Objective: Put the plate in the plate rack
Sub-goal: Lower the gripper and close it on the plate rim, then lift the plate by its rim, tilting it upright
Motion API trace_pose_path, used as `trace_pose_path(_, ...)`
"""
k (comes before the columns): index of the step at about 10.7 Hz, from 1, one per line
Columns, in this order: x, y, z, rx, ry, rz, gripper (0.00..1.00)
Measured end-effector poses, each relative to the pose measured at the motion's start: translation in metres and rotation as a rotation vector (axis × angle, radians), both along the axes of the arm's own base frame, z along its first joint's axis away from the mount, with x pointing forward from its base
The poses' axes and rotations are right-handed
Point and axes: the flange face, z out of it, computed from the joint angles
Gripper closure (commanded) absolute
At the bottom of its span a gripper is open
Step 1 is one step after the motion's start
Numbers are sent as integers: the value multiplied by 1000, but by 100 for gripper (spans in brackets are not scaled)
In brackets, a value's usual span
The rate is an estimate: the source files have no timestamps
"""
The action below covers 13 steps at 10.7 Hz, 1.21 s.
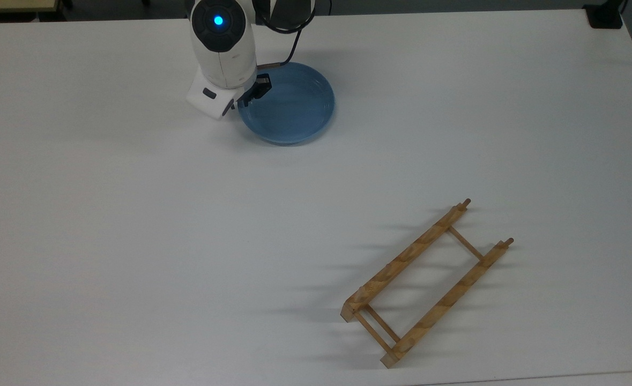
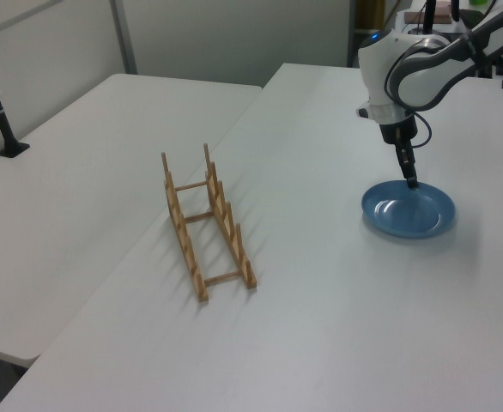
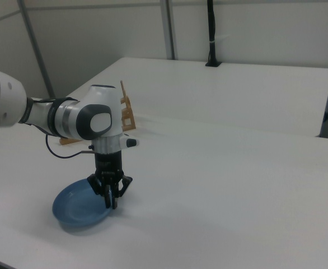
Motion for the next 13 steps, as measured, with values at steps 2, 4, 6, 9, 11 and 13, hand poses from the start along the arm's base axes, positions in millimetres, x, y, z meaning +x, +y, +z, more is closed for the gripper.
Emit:
trace_pose_path(2,3,0,0,-1,-3,-2,100)
trace_pose_path(4,5,1,2,-1,-8,-3,100)
trace_pose_path(6,11,0,7,-1,-24,-3,100)
trace_pose_path(9,40,1,60,9,-91,-22,100)
trace_pose_path(11,62,10,121,40,-160,-31,100)
trace_pose_path(13,77,26,168,55,-242,-48,100)
